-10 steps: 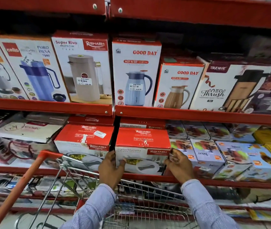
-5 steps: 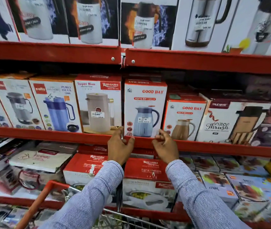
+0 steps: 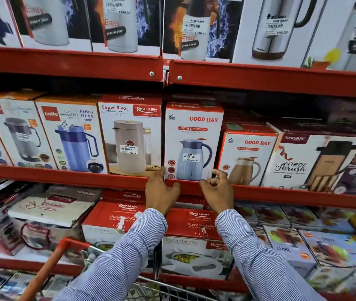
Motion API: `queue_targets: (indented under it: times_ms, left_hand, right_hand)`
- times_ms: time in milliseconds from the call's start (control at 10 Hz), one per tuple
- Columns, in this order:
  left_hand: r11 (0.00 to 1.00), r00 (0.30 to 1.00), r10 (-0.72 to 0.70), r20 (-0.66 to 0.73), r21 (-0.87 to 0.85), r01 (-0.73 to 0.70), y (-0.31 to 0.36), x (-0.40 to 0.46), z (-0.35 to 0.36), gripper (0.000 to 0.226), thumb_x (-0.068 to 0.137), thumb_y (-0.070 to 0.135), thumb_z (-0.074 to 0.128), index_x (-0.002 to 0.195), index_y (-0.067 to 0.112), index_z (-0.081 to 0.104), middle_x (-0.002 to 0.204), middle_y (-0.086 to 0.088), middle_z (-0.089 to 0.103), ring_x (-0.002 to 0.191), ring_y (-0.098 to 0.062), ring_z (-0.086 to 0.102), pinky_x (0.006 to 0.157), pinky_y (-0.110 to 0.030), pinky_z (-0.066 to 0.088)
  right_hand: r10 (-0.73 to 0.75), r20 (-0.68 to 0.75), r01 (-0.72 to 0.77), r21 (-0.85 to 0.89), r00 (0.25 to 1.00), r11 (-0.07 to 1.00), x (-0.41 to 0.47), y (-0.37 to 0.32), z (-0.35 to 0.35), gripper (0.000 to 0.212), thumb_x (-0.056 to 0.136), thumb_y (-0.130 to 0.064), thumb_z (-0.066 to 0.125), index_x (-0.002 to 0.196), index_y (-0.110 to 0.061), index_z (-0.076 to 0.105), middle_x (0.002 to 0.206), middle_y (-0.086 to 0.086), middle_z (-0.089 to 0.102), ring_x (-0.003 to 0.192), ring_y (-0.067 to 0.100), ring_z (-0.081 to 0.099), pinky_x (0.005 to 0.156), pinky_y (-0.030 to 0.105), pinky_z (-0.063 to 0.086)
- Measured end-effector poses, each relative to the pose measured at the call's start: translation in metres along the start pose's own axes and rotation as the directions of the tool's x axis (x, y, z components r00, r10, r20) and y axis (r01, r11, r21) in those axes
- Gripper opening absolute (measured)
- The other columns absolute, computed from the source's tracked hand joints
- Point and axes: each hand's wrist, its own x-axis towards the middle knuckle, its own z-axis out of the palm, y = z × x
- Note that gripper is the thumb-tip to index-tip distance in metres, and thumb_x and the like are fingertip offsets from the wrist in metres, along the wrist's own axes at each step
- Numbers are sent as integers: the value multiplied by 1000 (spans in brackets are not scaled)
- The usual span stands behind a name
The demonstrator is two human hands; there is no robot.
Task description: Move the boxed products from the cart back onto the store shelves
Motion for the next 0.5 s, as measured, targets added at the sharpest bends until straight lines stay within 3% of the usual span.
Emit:
queue_targets:
  times_ms: [300, 500]
  left_hand:
    - [999, 999, -29, 23, 29, 28, -2, 1, -2, 65, 72, 33, 63, 133, 10, 54, 132, -8, 62, 119, -24, 59, 108, -37, 44]
    - [998, 998, 51, -21, 36, -51, 4, -4, -9, 48, 77, 22, 66, 123, 10, 59, 120, -9, 68, 104, -25, 65, 98, -31, 47]
  right_hand:
    - [8, 30, -8, 15, 1000, 1000, -5, -1, -7, 53, 80, -20, 67, 129, -11, 49, 64, -8, 63, 66, 4, 59, 98, 45, 49]
    - [11, 30, -14, 97, 999, 995, -7, 2, -22, 52, 80, -23, 68, 129, -13, 51, 73, -8, 64, 69, 6, 59, 84, 31, 53]
